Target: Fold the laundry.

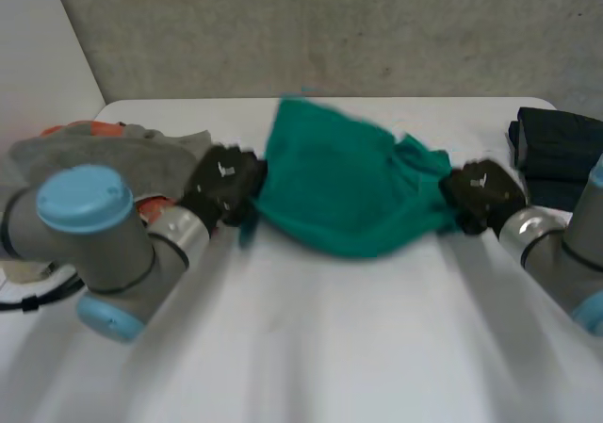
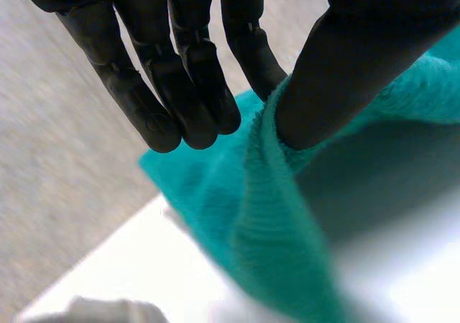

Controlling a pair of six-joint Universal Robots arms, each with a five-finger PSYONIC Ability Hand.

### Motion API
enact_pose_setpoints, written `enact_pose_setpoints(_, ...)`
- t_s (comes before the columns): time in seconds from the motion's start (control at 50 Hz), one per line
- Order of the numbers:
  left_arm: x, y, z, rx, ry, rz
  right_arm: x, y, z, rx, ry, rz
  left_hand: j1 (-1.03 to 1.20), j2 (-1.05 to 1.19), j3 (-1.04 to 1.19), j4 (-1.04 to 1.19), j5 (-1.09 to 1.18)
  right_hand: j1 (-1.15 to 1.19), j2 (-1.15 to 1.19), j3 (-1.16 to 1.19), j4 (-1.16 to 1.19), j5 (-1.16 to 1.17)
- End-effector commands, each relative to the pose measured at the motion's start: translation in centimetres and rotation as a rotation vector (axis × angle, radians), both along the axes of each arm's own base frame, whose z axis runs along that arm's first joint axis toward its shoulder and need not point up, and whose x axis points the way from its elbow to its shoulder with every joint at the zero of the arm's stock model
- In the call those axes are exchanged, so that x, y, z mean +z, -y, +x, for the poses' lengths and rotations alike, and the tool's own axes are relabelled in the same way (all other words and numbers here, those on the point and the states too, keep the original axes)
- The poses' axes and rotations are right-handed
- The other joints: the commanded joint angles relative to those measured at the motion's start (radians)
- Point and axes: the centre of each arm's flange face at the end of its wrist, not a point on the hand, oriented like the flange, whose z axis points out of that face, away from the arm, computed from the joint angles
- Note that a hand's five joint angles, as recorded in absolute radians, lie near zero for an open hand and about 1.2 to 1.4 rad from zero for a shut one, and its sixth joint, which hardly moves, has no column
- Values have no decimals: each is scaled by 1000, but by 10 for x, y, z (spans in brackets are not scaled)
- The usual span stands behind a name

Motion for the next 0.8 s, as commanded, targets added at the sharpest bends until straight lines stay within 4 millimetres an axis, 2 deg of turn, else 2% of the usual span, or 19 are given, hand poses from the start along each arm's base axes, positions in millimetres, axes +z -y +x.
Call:
enact_pose_setpoints(0.02, -15, -14, 2, -12, 111, 17, 3, -14, -7, -5, -101, 83, 220, 199, 207, 201, 241, -166, -168, -172, -173, -167)
enact_pose_setpoints(0.08, -12, -15, 3, -11, 126, 17, 25, -14, -8, -4, -105, 65, 220, 199, 207, 201, 241, -364, -366, -370, -371, -365)
enact_pose_setpoints(0.1, -8, -17, 4, -10, 130, 15, 38, -17, -8, 2, -108, 59, 220, 199, 207, 201, 241, -454, -457, -460, -462, -456)
enact_pose_setpoints(0.18, -1, -19, 7, -8, 125, 10, 65, -17, -3, 47, -122, 21, 220, 199, 207, 201, 241, -646, -648, -652, -653, -647)
enact_pose_setpoints(0.28, 4, -22, 10, -8, 120, 8, 74, 1, 8, 150, -138, -41, 220, 199, 207, 201, 241, -681, -684, -687, -689, -683)
enact_pose_setpoints(0.4, 4, -24, 12, -7, 123, 5, 67, 22, 21, 296, -203, -94, 220, 199, 207, 201, 241, -681, -684, -687, -689, -683)
enact_pose_setpoints(0.48, 5, -20, 14, 5, 121, 4, 47, 32, 29, 397, -267, -37, 220, 199, 207, 201, 241, -681, -684, -687, -689, -683)
enact_pose_setpoints(0.6, 11, -15, 16, 18, 111, -12, 20, 33, 35, 496, -362, 38, 220, 199, 207, 201, 241, -667, -669, -673, -674, -668)
enact_pose_setpoints(0.66, 11, -13, 17, 23, 110, -13, 13, 34, 36, 510, -380, 50, 220, 199, 207, 201, 241, -597, -599, -603, -604, -598)
enact_pose_setpoints(0.72, 12, -11, 18, 26, 110, -16, 7, 38, 37, 504, -389, 46, 220, 199, 207, 201, 241, -292, -294, -298, -299, -293)
enact_pose_setpoints(0.76, 12, -11, 19, 29, 112, -14, 7, 41, 37, 477, -396, 45, 220, 199, 207, 201, 241, 165, 163, 159, 158, 164)
enact_pose_setpoints(0.78, 12, -10, 19, 30, 112, -14, 8, 43, 35, 462, -399, 44, 220, 199, 207, 201, 241, 269, 267, 263, 262, 268)
enact_pose_setpoints(0.8, 12, -10, 20, 32, 114, -15, 9, 44, 34, 448, -401, 48, 220, 199, 207, 201, 241, 270, 268, 264, 263, 269)
